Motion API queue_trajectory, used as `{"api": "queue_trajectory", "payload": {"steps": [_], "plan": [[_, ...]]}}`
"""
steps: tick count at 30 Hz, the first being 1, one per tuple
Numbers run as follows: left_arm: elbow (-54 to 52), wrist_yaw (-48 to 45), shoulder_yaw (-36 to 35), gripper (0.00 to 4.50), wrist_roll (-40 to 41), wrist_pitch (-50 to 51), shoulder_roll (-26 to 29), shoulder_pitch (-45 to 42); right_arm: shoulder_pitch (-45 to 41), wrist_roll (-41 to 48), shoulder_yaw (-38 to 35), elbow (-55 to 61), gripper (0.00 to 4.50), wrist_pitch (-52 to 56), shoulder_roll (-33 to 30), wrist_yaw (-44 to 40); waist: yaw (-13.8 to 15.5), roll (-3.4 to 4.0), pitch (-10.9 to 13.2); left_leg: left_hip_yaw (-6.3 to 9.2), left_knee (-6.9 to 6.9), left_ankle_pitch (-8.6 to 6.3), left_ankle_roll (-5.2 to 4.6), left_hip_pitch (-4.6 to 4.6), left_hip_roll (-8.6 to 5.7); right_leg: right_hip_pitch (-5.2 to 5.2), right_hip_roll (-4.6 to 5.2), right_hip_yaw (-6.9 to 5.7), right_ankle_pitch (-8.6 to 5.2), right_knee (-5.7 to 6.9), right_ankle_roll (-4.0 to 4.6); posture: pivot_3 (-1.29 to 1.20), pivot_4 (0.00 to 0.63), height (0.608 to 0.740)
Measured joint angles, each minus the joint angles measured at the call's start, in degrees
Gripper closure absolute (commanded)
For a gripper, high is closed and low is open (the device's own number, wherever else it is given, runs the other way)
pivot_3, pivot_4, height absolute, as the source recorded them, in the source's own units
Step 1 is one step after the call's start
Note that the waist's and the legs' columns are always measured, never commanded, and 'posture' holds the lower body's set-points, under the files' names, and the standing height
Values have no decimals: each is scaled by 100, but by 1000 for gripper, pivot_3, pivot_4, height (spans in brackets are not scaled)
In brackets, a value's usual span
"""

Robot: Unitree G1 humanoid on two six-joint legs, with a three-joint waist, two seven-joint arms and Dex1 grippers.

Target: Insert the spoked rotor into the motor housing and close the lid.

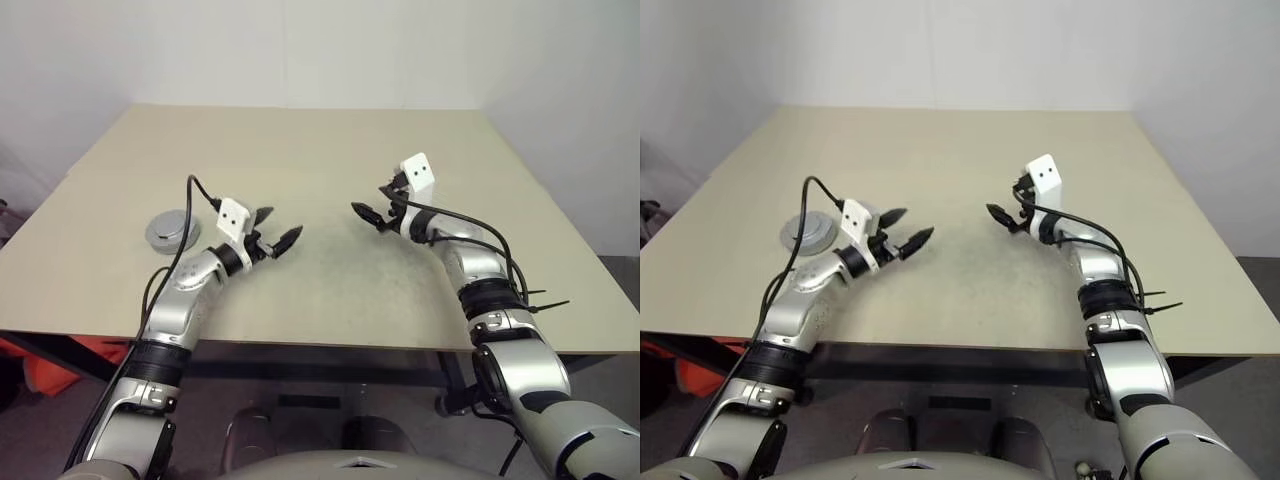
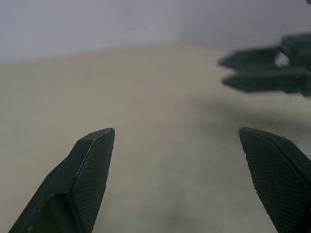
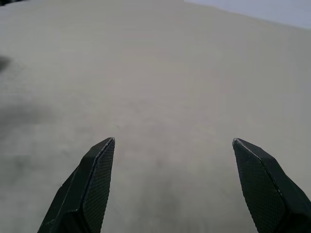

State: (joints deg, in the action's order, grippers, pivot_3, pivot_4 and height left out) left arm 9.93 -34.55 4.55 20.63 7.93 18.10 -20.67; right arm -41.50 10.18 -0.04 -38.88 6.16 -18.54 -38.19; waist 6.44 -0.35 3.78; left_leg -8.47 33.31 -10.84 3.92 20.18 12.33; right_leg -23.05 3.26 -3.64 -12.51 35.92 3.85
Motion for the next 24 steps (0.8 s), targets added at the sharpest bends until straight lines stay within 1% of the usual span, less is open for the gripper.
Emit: {"api": "queue_trajectory", "payload": {"steps": [6, 10, 14, 24], "plan": [[-144, 123, -41, 197, -230, -108, -111, 164, 425, 153, -221, -73, 135, -573, 176, -250, -49, 3, -2, -1, 7, -5, -10, -11, -4, 21, 6, 0, 2, -6, 3, 0, 0, 740], [-203, 186, -36, 197, -302, -108, -292, 304, 732, 384, -268, 181, 135, -529, 234, -664, -56, 5, -1, -1, 8, -7, -16, -8, -4, 17, 5, 0, 3, -8, 3, 0, 0, 740], [-220, 208, -44, 197, -367, -116, -328, 270, 750, 378, -267, 416, 135, -476, 144, -774, -61, 6, -2, -1, 8, -5, -18, -13, -3, 21, 4, -1, 3, -6, 3, 0, 0, 740], [-115, 258, -197, 162, -457, -190, -382, 104, 770, 351, -264, 446, 68, -363, 92, -915, -62, 7, -3, -1, 8, -6, -22, -10, -5, 21, 5, -1, 3, -10, 3, 0, 0, 740]]}}
